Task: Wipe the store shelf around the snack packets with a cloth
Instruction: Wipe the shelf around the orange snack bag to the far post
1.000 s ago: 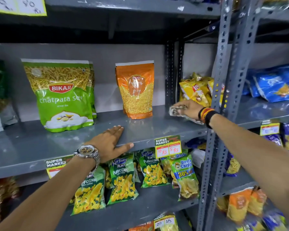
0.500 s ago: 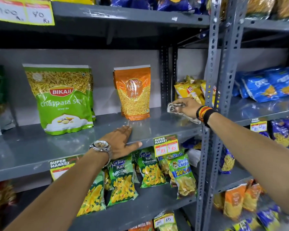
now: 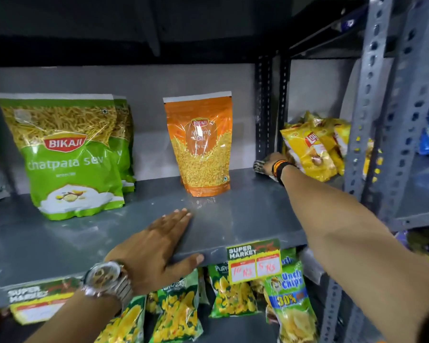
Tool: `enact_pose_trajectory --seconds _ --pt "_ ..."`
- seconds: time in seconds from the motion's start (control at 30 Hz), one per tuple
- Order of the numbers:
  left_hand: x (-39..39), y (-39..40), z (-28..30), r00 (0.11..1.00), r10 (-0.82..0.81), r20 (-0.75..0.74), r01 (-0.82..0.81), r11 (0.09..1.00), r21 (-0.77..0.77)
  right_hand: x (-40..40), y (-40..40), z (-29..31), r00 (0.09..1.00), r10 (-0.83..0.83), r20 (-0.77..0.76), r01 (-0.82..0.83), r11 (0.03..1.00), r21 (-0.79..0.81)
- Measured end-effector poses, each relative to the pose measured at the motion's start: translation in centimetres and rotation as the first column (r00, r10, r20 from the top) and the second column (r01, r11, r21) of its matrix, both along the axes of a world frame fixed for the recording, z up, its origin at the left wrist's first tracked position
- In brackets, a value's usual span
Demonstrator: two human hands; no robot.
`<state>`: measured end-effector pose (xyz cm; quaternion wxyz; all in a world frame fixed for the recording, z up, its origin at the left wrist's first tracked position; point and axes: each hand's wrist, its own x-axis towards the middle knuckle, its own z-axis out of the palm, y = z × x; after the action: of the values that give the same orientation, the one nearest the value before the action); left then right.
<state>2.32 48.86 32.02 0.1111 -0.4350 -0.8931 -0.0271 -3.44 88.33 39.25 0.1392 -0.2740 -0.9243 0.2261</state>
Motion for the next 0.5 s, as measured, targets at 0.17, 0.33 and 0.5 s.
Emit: enact_pose_trajectory --seconds 0.17,0.33,0.5 --pt "0.5 0.2 0.6 1.0 -0.007 -0.024 0.007 1.0 -0.021 -3.9 -0.7 0.6 0.99 0.12 0.073 -0.125 0.991 0.057" --pt "1.0 0.4 1.1 1.0 -0.006 -0.01 0.005 0.999 -0.04 -4.5 -2.2 0.1 0.928 0.368 0.051 -0.367 0.93 -0.035" --pt "1.0 0.4 1.1 0.999 -0.035 -0.022 0.035 0.999 -0.025 -0.9 -2.2 1.7 0.861 0.46 0.217 -0.451 0.888 -0.091"
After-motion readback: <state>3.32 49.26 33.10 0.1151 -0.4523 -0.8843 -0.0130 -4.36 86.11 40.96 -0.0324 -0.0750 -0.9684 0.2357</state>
